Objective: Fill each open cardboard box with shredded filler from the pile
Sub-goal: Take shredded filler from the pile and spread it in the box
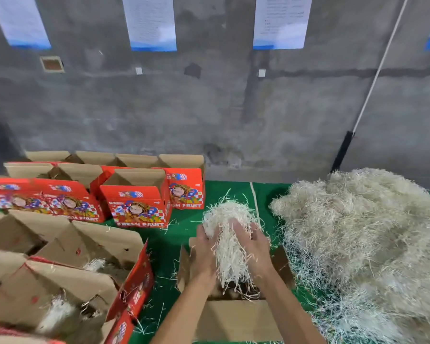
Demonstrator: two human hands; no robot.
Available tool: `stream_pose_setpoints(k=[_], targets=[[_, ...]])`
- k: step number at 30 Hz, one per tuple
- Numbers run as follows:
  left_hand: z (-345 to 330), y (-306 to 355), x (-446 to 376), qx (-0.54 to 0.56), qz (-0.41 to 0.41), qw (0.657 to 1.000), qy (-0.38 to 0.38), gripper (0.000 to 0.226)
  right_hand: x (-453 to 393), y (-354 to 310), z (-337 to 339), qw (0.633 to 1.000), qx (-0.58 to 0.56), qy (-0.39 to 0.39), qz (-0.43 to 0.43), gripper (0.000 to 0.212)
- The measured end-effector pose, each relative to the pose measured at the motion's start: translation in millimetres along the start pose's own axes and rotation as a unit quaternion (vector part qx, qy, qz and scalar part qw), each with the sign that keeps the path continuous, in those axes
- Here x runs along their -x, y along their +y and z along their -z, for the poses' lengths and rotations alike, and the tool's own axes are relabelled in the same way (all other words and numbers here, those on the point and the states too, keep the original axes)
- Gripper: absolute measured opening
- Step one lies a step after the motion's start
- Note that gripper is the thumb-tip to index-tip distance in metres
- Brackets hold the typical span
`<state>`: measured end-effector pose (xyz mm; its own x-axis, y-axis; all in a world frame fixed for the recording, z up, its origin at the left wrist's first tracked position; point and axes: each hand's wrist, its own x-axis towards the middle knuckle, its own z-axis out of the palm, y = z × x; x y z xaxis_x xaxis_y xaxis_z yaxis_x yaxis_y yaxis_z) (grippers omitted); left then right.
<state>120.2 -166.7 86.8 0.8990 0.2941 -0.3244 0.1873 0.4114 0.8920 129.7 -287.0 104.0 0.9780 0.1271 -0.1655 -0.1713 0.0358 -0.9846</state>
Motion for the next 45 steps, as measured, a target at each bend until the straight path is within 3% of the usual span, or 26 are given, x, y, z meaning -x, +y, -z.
stream_pose_setpoints(k=[2, 4, 6, 8, 9, 10, 12, 14, 16, 18, 19, 21, 23, 25, 27, 30, 32, 34, 36, 37, 38, 39, 41, 42, 43, 45], targets=[[15.6, -5.4, 0.1, 0.036, 0.015, 0.999, 0.032, 0.047, 0.3, 10.1, -19.4, 1.000, 0.019, -0.021, -0.004, 0.077], [26.4, -9.4, 1.5, -0.007, 0.007, 0.999, 0.047, 0.056, 0.5, 19.1, -32.0, 0.998, 0.012, -0.018, -0.053, 0.057], [29.8, -6.4, 6.1, -0.032, -0.024, 0.999, 0.034, 0.067, 1.5, 20.5, -26.9, 0.998, 0.000, -0.012, -0.061, 0.021], [34.2, -5.9, 6.0, -0.066, -0.042, 0.996, 0.039, 0.090, 0.3, 9.7, -16.4, 0.986, -0.126, 0.012, -0.112, 0.026], [38.6, -2.8, 6.1, -0.089, -0.058, 0.993, 0.042, 0.092, -1.5, 4.4, -14.4, 0.986, -0.117, 0.025, -0.115, 0.029], [45.2, -0.2, 3.7, -0.099, -0.073, 0.991, 0.048, 0.084, 1.7, 0.6, -10.5, 0.986, -0.108, 0.026, -0.121, 0.025], [58.4, 6.8, -7.8, -0.057, -0.079, 0.989, 0.112, 0.058, 1.0, 6.4, -0.9, 0.993, -0.087, 0.074, -0.037, 0.019], [65.0, 13.2, -14.7, -0.063, -0.063, 0.981, 0.170, 0.048, -1.3, 17.1, -3.7, 0.989, -0.116, 0.091, -0.010, 0.047], [60.6, 2.2, -16.6, -0.049, -0.068, 0.992, 0.093, 0.032, 3.5, 19.2, -21.9, 0.996, -0.047, 0.070, 0.000, 0.079], [49.5, -24.4, -13.0, -0.019, -0.021, 0.999, 0.045, 0.034, 7.6, 19.7, -43.5, 0.999, 0.037, 0.028, 0.005, 0.089], [46.4, -36.0, -10.7, -0.052, -0.041, 0.998, 0.007, 0.035, 5.1, 23.1, -48.2, 0.998, 0.066, 0.021, 0.016, 0.077], [47.1, -20.6, -10.3, -0.096, -0.020, 0.995, 0.014, 0.042, -4.9, 30.6, -35.5, 0.997, 0.061, 0.050, 0.008, 0.040], [56.2, 3.7, -23.1, -0.117, -0.013, 0.991, 0.064, 0.076, -11.2, 30.9, -3.5, 0.989, 0.088, 0.112, 0.031, 0.038], [67.9, 26.4, -33.3, -0.086, -0.031, 0.991, 0.097, 0.093, -14.5, 32.6, 15.3, 0.974, 0.102, 0.185, 0.077, 0.044], [55.3, 27.5, -28.6, -0.076, -0.036, 0.991, 0.102, 0.073, -14.4, 28.7, -0.6, 0.972, 0.085, 0.206, 0.070, 0.043], [16.3, -4.3, -15.6, -0.131, -0.044, 0.990, 0.030, 0.036, -20.5, 27.1, -41.6, 0.994, 0.047, 0.100, 0.009, 0.017], [21.1, -1.2, -14.9, -0.172, -0.049, 0.984, 0.014, 0.032, -23.8, 28.1, -33.5, 0.996, 0.034, 0.074, -0.022, 0.016], [48.2, 24.9, -31.9, -0.193, -0.073, 0.976, 0.071, 0.045, -27.6, 24.0, 1.7, 0.992, 0.075, 0.106, 0.001, 0.026], [73.6, 50.5, -47.3, -0.129, -0.053, 0.978, 0.155, 0.060, -38.5, 22.1, 31.0, 0.983, 0.076, 0.163, 0.021, 0.031], [80.1, 57.1, -51.4, -0.096, -0.045, 0.979, 0.175, 0.071, -41.6, 20.4, 34.8, 0.978, 0.067, 0.195, 0.015, 0.048], [77.7, 57.5, -48.5, -0.085, -0.040, 0.982, 0.165, 0.082, -38.4, 15.6, 28.7, 0.977, 0.054, 0.205, 0.018, 0.059], [67.9, 52.3, -43.1, -0.102, -0.043, 0.986, 0.123, 0.089, -37.8, 14.4, 15.0, 0.979, 0.036, 0.199, 0.032, 0.055], [37.8, 29.3, -25.4, -0.161, -0.039, 0.986, 0.010, 0.104, -34.9, 18.0, -25.3, 0.993, 0.024, 0.106, 0.040, 0.044], [26.1, 15.5, -19.5, -0.201, -0.045, 0.978, -0.030, 0.111, -32.6, 18.9, -42.9, 0.995, 0.060, 0.067, 0.034, 0.051], [16.9, 7.7, -14.9, -0.243, -0.060, 0.967, -0.038, 0.116, -31.8, 21.1, -49.7, 0.995, 0.089, 0.033, 0.034, 0.062], [18.4, 8.8, -19.9, -0.268, -0.101, 0.958, 0.026, 0.116, -31.0, 18.8, -42.9, 0.997, 0.060, 0.011, 0.038, 0.065]])
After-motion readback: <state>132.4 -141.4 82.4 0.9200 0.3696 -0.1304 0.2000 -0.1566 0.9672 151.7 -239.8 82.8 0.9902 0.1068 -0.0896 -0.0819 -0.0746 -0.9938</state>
